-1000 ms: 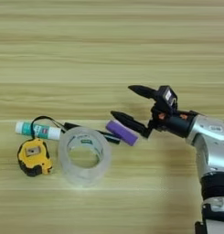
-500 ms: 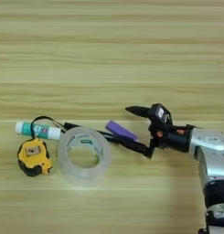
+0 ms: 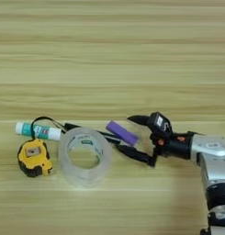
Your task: Move the objects on the table
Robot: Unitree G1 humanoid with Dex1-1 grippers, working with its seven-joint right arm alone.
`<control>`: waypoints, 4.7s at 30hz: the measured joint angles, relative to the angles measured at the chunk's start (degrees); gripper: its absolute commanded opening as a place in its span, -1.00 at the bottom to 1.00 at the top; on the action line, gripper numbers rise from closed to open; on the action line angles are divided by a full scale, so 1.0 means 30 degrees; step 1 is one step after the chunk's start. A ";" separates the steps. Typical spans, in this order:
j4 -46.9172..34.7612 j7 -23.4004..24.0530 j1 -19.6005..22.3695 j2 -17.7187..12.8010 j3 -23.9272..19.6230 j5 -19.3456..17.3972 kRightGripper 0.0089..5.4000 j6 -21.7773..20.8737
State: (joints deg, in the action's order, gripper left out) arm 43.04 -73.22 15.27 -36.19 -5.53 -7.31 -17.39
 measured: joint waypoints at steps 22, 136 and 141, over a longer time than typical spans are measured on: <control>0.3506 0.0077 0.1410 -0.0386 0.0142 0.0397 0.48 -0.1029; 0.0864 -0.1626 -0.1645 -0.2566 0.0710 0.0424 -0.48 -0.4876; 0.1819 -0.1614 -0.1323 -0.2674 0.1122 0.0504 -0.48 -0.6596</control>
State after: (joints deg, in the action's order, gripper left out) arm 48.50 -78.06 11.30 -44.21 -2.17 -5.80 -37.17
